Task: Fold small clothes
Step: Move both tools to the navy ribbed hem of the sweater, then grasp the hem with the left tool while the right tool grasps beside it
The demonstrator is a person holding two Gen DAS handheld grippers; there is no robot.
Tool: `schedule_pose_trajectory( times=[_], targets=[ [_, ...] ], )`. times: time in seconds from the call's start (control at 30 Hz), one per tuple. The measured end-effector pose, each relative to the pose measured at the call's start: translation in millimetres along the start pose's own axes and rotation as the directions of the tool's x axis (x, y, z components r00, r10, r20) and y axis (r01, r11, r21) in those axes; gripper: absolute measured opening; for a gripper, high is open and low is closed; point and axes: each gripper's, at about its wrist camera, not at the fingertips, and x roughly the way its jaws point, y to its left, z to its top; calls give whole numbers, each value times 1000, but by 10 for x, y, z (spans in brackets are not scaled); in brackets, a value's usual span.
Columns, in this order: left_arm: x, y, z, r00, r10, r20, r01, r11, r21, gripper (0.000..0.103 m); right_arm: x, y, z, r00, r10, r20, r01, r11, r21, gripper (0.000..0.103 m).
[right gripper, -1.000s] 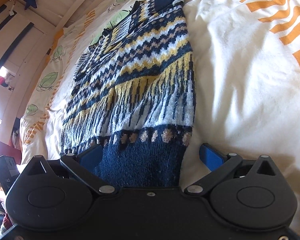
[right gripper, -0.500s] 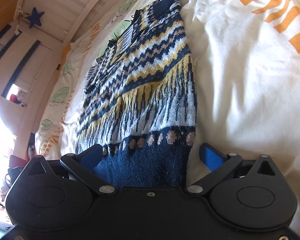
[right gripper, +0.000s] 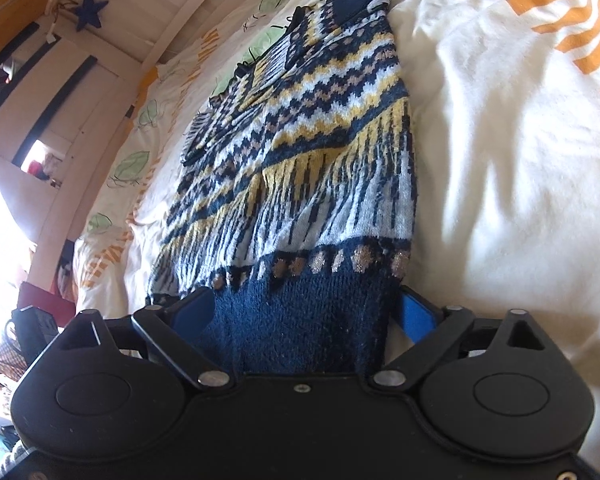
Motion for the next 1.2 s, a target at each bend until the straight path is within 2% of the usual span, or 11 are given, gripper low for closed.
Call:
schedule_pose_trajectory(
  times=[0.13,0.27,0.33,0.4,0.43,0.5,0.53,0.6,0.77,1.0,1.2],
  targets=[
    [22,54,-5,1000,-23,-1,23,999,-35,37,11,6,3,1000,-19,-6,19,1000,-9,90],
    [39,83,-4,996,-90,1,90,994,-55,57,28,6,-1,999,-38,-15,38,999,-12,62],
    [47,52,-3,996,-91,0,91,995,-44,59,27,-7,1,999,-38,-17,38,999,-8,54],
    [30,33,-16,997,-83,6,83,996,-35,55,29,-9,-6,999,-34,-20,34,999,-10,32],
    [12,29,-23,997,-70,14,71,997,-34,49,26,-2,-9,999,-30,-21,30,999,-15,31],
    [-34,68,-29,998,-53,27,54,997,-50,19,7,39,-14,999,-34,-10,34,999,-36,27],
    [-65,108,-28,997,-73,40,75,995,-70,15,-13,56,-16,1000,-28,0,28,999,-46,26],
    [-148,159,-19,992,-96,81,104,989,-104,13,-63,79,-10,1000,-16,26,18,998,-54,23],
    [-299,140,33,983,-94,159,113,988,-110,12,-213,114,36,993,36,111,-31,999,-43,21],
    [-456,118,178,965,-121,234,151,982,-116,12,-396,216,246,967,97,236,-85,994,-62,14],
    [-474,101,386,956,-133,260,163,982,-95,12,-316,316,440,968,77,237,-56,994,-95,14]
  ],
)
